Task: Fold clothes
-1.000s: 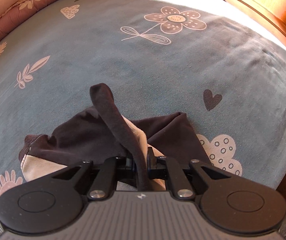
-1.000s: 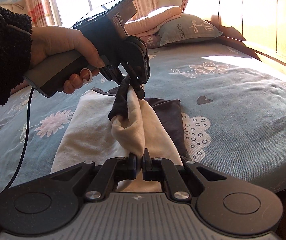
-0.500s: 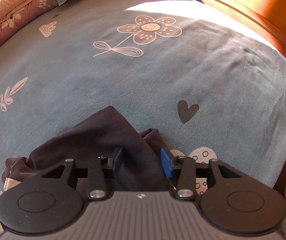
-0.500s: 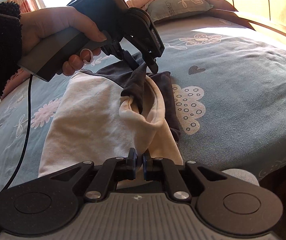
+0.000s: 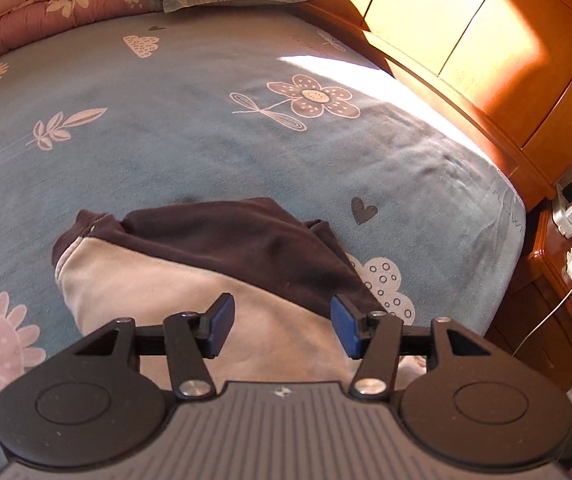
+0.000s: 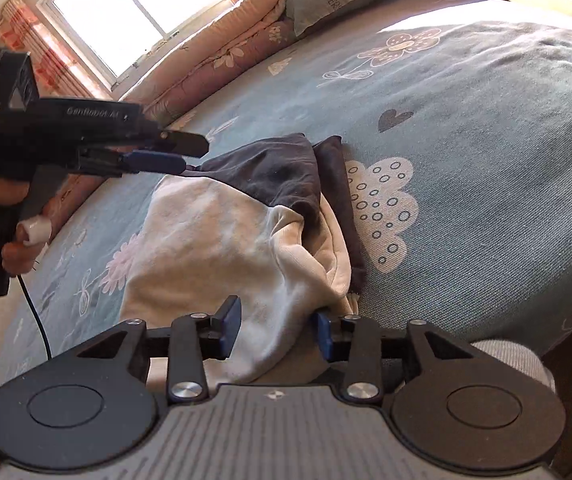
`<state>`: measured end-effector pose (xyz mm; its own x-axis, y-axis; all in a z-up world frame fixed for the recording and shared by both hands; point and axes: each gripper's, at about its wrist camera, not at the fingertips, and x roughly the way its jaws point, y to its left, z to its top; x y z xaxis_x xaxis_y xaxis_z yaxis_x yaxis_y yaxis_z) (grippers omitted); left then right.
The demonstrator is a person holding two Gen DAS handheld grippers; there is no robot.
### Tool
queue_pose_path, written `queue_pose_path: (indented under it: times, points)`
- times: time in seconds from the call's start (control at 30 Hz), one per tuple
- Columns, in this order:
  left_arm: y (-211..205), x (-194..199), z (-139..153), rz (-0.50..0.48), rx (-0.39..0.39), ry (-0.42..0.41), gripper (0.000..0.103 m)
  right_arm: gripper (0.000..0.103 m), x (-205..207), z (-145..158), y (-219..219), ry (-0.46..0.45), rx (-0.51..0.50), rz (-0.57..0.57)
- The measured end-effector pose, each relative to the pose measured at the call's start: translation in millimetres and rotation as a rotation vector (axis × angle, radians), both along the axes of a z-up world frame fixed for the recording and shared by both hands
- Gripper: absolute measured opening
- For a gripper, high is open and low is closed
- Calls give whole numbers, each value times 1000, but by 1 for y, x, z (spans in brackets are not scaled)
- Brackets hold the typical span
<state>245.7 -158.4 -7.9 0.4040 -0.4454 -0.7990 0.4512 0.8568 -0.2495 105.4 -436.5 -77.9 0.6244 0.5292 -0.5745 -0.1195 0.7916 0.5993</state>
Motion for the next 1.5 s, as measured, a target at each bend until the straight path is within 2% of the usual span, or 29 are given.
queue_pose_path:
  times: [0.13,0.2,0.27,0.3,0.47,0.53,0.73,0.8,0.87,0.9,0.93,0.97,1.0,1.1,1.17,1.23,1.3,1.33,1.37,1.4,1.5]
  points:
    - [28,-36,-5,-1,-26,-39,54,49,14,-16,-21,76,207,15]
    - [29,-56,-5,-45,-19,-83,55,49,17,-22,-29,107,244,-15]
    - [24,-77,-6,-119,13,-133,61,35,19,-28,-35,129,263,-46]
    - [20,-87,-7,-156,36,-156,62,13,19,-28,-36,131,267,-55]
    - [0,-141,-24,-346,195,-272,64,13,13,-27,-38,132,255,-77]
    - [-2,-156,-32,-378,270,-308,64,13,13,-26,-37,134,246,-80]
    - [0,-179,-50,-477,383,-360,65,13,14,-28,-37,142,236,-89]
    - [-4,-186,-52,-506,445,-442,65,13,15,-28,-37,140,239,-88]
    - [-10,-196,-54,-559,506,-569,64,13,15,-26,-36,135,234,-89]
    - [-11,-198,-55,-586,521,-598,62,13,15,-25,-35,131,232,-92]
    - [-13,-199,-57,-613,532,-605,60,13,15,-24,-34,127,231,-95]
    - [-15,-200,-59,-639,543,-612,49,13,15,-23,-34,122,231,-99]
    - [-16,-200,-61,-657,552,-614,35,12,15,-22,-33,117,231,-101]
    - [-13,-201,-65,-662,570,-600,19,12,13,-19,-33,105,238,-108]
    - [-11,-207,-67,-683,589,-603,13,12,11,-17,-36,105,272,-115]
    - [-9,-213,-68,-710,611,-604,12,12,9,-16,-38,104,295,-119]
    - [-10,-216,-72,-728,640,-601,23,12,10,-13,-38,101,290,-118]
    - [-11,-218,-76,-730,659,-625,24,12,10,-13,-37,101,286,-115]
    - [-12,-219,-78,-727,670,-636,31,12,11,-13,-35,102,285,-110]
    - [-13,-220,-80,-725,675,-638,34,12,11,-14,-34,103,280,-108]
    - [-17,-222,-84,-752,687,-630,34,13,12,-18,-29,121,257,-105]
